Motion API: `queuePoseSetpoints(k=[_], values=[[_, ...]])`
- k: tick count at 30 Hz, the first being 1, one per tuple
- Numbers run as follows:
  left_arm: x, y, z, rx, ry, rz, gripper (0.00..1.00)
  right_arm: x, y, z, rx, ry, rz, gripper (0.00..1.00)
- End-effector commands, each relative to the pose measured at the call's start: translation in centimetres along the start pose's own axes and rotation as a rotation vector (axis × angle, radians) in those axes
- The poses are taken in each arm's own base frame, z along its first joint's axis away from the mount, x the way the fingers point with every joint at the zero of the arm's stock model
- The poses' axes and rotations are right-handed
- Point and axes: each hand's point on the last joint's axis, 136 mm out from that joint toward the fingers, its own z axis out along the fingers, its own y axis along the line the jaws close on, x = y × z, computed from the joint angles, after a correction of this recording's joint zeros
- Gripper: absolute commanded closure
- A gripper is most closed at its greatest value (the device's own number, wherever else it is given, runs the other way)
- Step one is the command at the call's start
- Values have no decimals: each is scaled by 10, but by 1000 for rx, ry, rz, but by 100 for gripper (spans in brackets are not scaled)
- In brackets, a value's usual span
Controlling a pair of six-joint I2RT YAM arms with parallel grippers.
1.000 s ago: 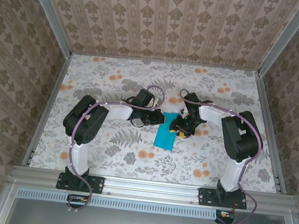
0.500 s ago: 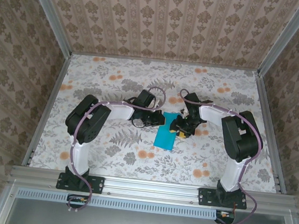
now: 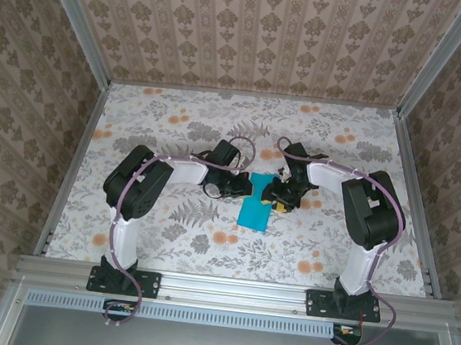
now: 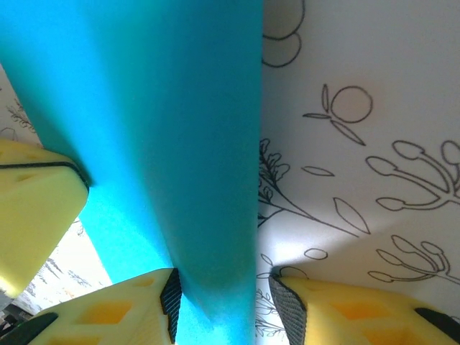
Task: Fold a paper plane with a square sheet of paper (pick it up from the middle)
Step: Hold the square sheet of paper at the center of the table, then fold the square sheet of paper in half at the center of the table.
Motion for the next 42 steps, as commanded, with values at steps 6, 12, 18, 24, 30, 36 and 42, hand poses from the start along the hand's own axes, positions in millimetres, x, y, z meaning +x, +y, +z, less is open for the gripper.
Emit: queuePoseSetpoints(k=[6,12,18,24,30,36,42], values=[[34,53,10,-199,112,-79,100,3,-36,-24,150,-186,-24,44],[38,59,16,-192,117,-91,100,3,-4,-70,46,-343,-83,41],[42,64,16,-208,117,-94,100,6,44,-71,-67,-384,-152,64],[45,72,18,-229,119,-114,100,-2,66,-47,-117,-352,-113,92],[48,77,19,-255,123,-121,100,-8,68,-24,-112,-307,-96,98],[55,84,22,-283,134,-134,100,-7,53,-9,-56,-279,-93,99],[66,98,23,-326,148,-168,100,1,28,5,-6,-239,-87,100]])
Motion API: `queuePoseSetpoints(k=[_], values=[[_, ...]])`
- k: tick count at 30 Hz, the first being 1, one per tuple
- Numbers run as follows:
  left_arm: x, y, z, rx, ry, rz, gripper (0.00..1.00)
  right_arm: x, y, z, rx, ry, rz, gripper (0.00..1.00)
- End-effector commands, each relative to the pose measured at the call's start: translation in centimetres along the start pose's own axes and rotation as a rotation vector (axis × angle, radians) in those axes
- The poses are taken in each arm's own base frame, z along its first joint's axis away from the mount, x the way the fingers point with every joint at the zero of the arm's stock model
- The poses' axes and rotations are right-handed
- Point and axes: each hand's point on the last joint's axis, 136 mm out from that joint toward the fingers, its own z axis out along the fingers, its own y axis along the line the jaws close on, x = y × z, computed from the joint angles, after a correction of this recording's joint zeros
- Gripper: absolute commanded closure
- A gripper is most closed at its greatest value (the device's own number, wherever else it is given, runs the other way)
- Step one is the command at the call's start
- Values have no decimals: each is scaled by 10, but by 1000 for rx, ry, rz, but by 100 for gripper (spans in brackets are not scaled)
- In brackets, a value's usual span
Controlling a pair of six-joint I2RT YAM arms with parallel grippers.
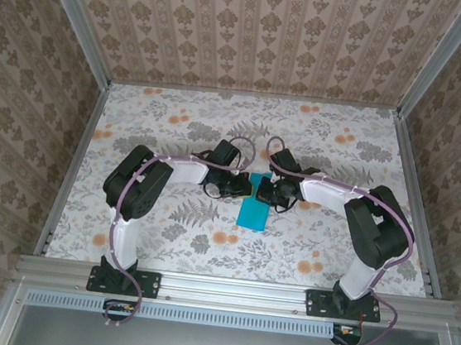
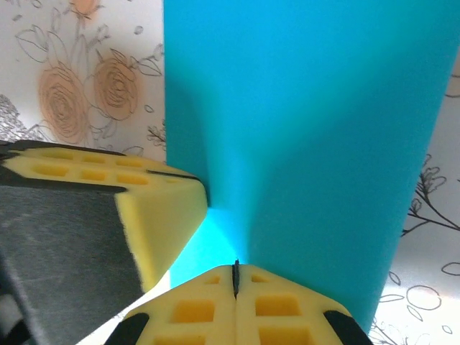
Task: Fold a paper plane with a square sheet of paper (pick it up from the middle)
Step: Fold the square sheet of paper in half at the center of the table.
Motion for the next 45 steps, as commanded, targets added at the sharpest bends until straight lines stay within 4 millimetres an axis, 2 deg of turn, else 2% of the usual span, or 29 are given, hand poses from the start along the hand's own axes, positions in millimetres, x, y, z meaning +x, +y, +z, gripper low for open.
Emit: queuePoseSetpoints(k=[1,9,13,17,19,21,24,26,31,35,39,45], values=[[64,95,24,-308,144,-155,100,13,-22,11,47,50,3,100],[72,107,25,-340,158,-170,100,23,-44,11,69,73,26,100],[77,115,26,-364,165,-180,100,35,-59,7,62,87,23,100],[81,120,27,-371,170,-189,100,42,-76,-4,50,73,19,100],[82,120,28,-368,170,-190,100,39,-80,-14,43,44,12,100],[82,120,27,-368,169,-185,100,31,-73,-27,18,6,-10,100],[82,119,27,-366,169,-181,100,16,-50,-44,-60,-55,-45,100],[81,119,27,-366,168,-180,100,10,-34,-47,-111,-73,-64,100],[80,118,26,-364,166,-176,100,0,-4,-31,-211,-42,-92,100],[80,116,26,-362,169,-173,100,-6,7,-16,-250,-12,-104,100],[82,117,26,-367,177,-175,100,-6,-3,-2,-219,9,-92,100],[86,120,25,-380,185,-183,100,-1,-42,7,-167,18,-23,100]])
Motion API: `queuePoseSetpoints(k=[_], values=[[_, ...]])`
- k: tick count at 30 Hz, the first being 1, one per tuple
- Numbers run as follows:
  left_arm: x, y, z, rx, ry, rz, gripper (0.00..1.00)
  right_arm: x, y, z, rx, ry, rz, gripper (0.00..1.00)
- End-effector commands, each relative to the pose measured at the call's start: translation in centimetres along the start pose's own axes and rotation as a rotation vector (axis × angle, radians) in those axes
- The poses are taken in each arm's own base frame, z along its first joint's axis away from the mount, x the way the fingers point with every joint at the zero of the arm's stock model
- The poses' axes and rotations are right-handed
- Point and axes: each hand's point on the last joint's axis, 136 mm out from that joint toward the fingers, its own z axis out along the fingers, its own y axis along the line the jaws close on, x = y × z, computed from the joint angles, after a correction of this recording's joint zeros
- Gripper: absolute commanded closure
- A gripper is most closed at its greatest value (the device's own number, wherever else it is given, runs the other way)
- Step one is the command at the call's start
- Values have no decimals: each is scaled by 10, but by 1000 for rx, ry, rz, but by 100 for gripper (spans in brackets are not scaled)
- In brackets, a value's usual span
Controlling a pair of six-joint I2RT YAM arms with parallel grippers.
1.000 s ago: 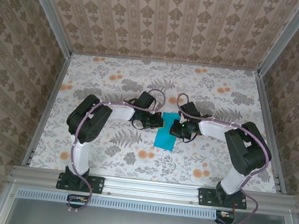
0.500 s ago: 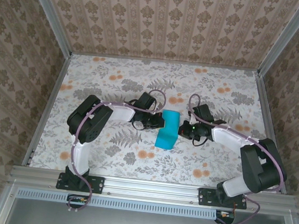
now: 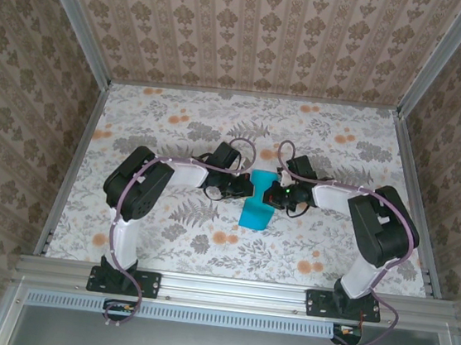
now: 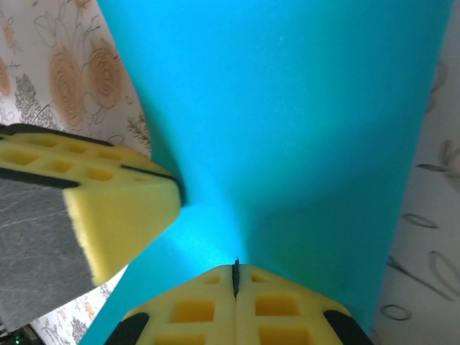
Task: Fold a paper plane with a square sheet of paper (pick it up from the middle)
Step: Fold the square sheet of paper in half at the center of the table.
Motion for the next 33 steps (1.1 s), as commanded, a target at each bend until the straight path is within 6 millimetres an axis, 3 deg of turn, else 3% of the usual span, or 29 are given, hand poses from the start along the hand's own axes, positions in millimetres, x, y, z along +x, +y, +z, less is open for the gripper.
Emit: queuePoseSetpoints(k=[1,4,7,10,13,17,19,27,33], values=[[84,121,14,-410,202,-186,100,6,-26,0,25,6,31,100],[86,123,13,-417,205,-188,100,8,-49,-9,47,-7,74,100],[87,123,14,-410,206,-188,100,1,-58,-24,44,-41,96,100],[85,120,14,-403,201,-182,100,-14,-45,-39,20,-81,64,100],[83,118,13,-397,196,-179,100,-27,-17,-44,-61,-111,33,100],[81,113,14,-388,190,-179,100,-27,14,-28,-120,-78,-22,100],[80,113,13,-388,188,-181,100,-27,18,-16,-125,-53,-19,100],[84,116,13,-399,192,-194,100,-39,-6,10,-99,-45,56,100],[88,122,13,-408,198,-206,100,-59,-49,-4,-55,-115,141,100]])
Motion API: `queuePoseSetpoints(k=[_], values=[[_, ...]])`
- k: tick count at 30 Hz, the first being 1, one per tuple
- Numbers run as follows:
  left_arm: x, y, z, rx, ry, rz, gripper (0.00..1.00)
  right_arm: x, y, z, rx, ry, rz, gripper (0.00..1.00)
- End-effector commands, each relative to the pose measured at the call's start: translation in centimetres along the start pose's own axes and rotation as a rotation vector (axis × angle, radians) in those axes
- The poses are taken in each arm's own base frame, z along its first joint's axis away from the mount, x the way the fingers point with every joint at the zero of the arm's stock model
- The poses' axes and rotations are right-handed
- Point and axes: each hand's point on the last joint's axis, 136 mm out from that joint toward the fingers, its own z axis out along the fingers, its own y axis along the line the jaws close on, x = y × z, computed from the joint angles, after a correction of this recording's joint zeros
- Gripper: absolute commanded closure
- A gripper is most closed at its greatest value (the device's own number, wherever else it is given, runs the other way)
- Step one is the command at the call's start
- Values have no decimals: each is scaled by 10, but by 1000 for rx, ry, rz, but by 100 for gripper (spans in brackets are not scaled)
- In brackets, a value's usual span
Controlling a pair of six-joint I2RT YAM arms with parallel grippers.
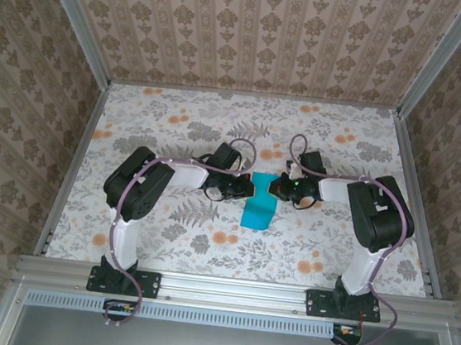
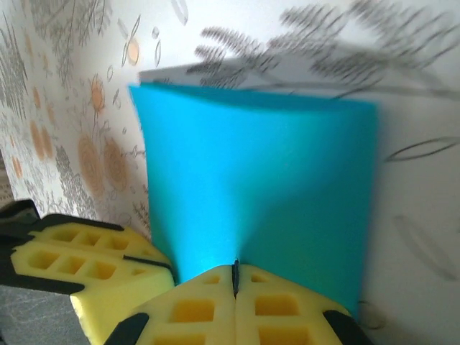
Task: Fold a paper plane with a square sheet of paper (pick it up from the middle)
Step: Fold the square sheet of paper in half at the center of the table.
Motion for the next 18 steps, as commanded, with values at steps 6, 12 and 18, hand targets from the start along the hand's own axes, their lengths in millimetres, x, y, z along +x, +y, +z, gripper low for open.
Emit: queuePoseSetpoints(k=[6,12,18], values=[[89,124,10,-412,205,-199,100,-39,-39,-26,60,-118,84,100],[84,118,9,-402,192,-190,100,-37,1,-41,-15,-142,13,100],[82,118,10,-402,190,-189,100,-17,25,-8,-47,-56,-20,100]])
